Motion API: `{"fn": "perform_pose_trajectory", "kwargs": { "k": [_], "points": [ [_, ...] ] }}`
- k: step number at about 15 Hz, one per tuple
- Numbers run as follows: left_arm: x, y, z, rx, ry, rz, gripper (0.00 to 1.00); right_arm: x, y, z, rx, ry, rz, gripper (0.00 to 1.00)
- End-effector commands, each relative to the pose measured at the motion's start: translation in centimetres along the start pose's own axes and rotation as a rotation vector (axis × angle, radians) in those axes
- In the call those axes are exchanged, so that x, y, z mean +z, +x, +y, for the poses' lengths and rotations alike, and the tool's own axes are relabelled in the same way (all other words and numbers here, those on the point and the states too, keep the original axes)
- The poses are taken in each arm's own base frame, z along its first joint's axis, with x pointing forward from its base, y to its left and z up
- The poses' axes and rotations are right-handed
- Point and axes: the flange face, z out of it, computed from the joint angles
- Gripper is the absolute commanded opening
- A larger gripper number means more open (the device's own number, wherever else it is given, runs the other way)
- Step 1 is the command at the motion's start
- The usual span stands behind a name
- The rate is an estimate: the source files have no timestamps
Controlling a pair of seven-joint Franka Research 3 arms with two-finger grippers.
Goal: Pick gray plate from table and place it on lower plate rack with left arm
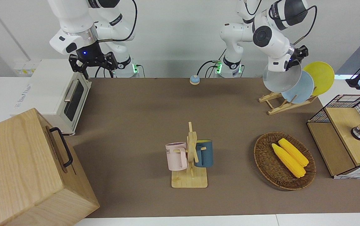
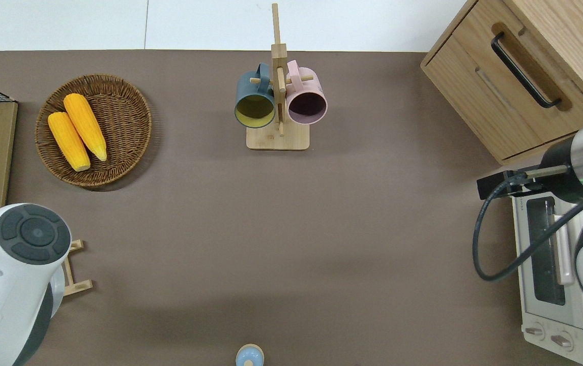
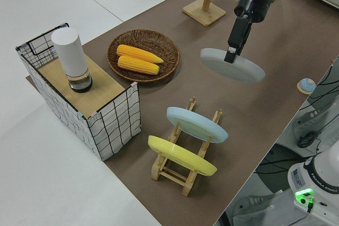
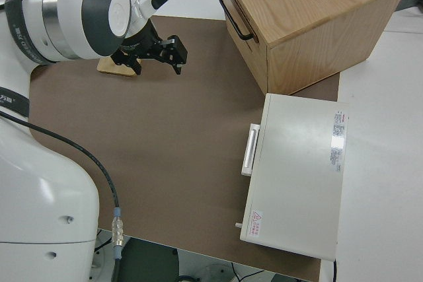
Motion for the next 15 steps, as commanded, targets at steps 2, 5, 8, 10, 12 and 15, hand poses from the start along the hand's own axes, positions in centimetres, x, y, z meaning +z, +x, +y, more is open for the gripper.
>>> {"fn": "perform_pose_trajectory", "kwargs": {
  "k": [2, 5, 8, 10, 12, 15],
  "points": [
    [1.9, 0.3, 2.3, -0.044, 0.112, -0.018, 0.00, -0.4, -0.2, 0.1, 0.014, -0.002, -0.004, 0.983],
    [3.5, 1.2, 4.1, -0.087, 0.189, -0.050, 0.00, -0.4, -0.2, 0.1, 0.014, -0.002, -0.004, 0.983],
    [5.0, 1.8, 6.7, -0.144, 0.264, -0.090, 0.00, -0.4, -0.3, 0.1, 0.014, -0.002, -0.003, 0.983],
    [5.3, 1.9, 8.1, -0.161, 0.293, -0.098, 0.00, -0.4, -0.3, 0.1, 0.014, -0.002, -0.003, 0.983],
    [5.8, 2.1, 9.0, -0.174, 0.319, -0.105, 0.00, -0.4, -0.2, 0.1, 0.014, -0.002, -0.004, 0.983],
    [6.1, 2.4, 10.0, -0.186, 0.352, -0.095, 0.00, -0.4, -0.3, 0.1, 0.014, -0.002, -0.003, 0.983]
  ]
}}
